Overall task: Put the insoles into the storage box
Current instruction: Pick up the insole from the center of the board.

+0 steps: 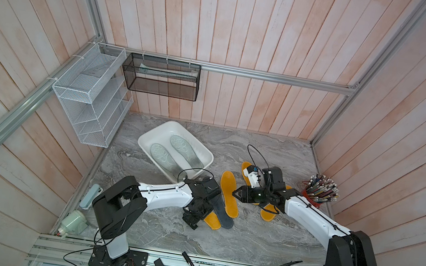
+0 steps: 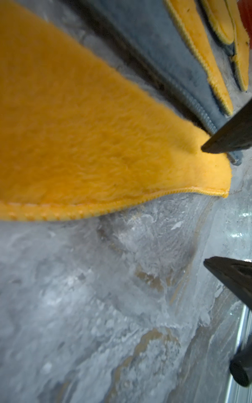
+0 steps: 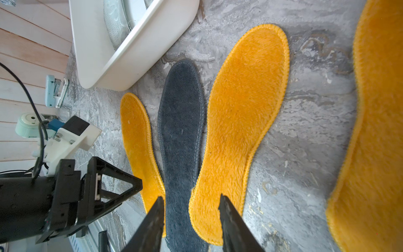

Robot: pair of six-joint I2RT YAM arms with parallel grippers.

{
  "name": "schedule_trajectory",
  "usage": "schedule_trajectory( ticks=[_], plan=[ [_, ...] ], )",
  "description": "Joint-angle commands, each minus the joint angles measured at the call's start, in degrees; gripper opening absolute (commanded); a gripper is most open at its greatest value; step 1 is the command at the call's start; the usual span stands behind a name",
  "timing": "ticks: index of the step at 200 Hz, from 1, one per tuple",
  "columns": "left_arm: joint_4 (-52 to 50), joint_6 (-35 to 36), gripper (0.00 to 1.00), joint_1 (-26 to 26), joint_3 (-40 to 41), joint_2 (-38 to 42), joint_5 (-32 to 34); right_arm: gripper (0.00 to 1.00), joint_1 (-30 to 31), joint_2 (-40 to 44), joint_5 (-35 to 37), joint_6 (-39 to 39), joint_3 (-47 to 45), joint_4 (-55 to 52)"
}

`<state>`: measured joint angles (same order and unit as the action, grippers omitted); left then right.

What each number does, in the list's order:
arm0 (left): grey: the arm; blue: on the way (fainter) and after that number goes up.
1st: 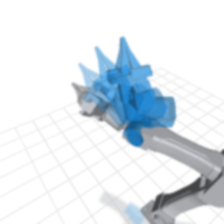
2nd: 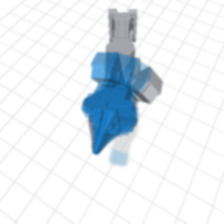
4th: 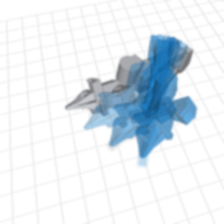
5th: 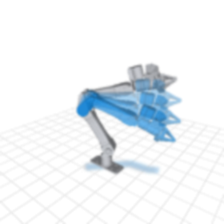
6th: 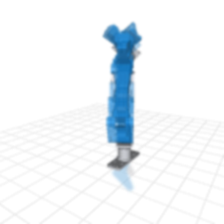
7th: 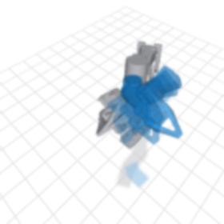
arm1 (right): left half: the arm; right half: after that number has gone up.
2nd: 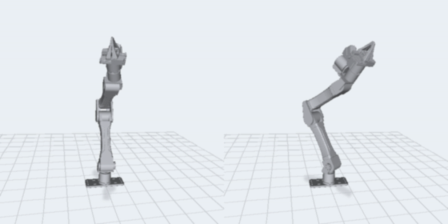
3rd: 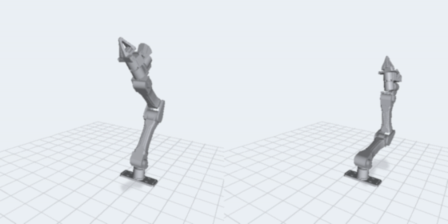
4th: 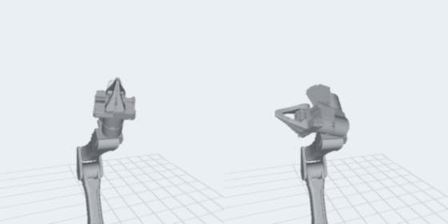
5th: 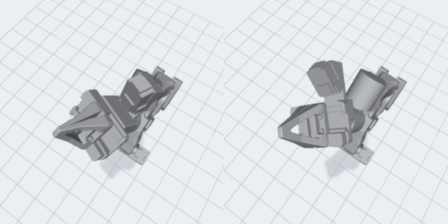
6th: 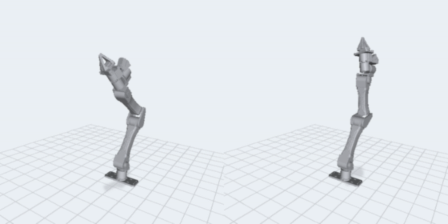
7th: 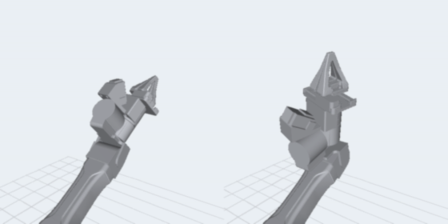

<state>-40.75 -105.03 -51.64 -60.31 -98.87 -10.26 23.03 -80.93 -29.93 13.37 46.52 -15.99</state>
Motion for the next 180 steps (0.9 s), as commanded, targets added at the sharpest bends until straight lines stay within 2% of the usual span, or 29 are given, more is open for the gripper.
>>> schedule_trajectory(
  ticks=[1,70,106,152,180],
  plan=[
    [-1.8,0.0,0.73,0.2,-0.7,-3.1,-1.0,0.43,-0.5,0.1,-1.3,-0.2,-1.0,1.7],
    [-10.6,3.6,0.67,0.3,-7.5,-8.0,2.8,0.43,-1.7,0.5,-2.1,-0.2,-1.9,2.4],
    [-12.7,4.0,0.57,0.2,-6.5,-7.1,4.2,0.43,-2.4,0.6,-2.6,-0.4,-2.0,2.5],
    [-9.5,4.0,0.39,0.2,-2.4,-5.1,3.8,0.43,-2.9,0.8,-2.6,-0.5,-2.6,3.0],
    [-9.5,4.0,0.36,-0.1,-1.4,-4.3,4.8,0.43,-3.3,0.5,-2.5,-0.7,-2.7,3.0]
  ],
)
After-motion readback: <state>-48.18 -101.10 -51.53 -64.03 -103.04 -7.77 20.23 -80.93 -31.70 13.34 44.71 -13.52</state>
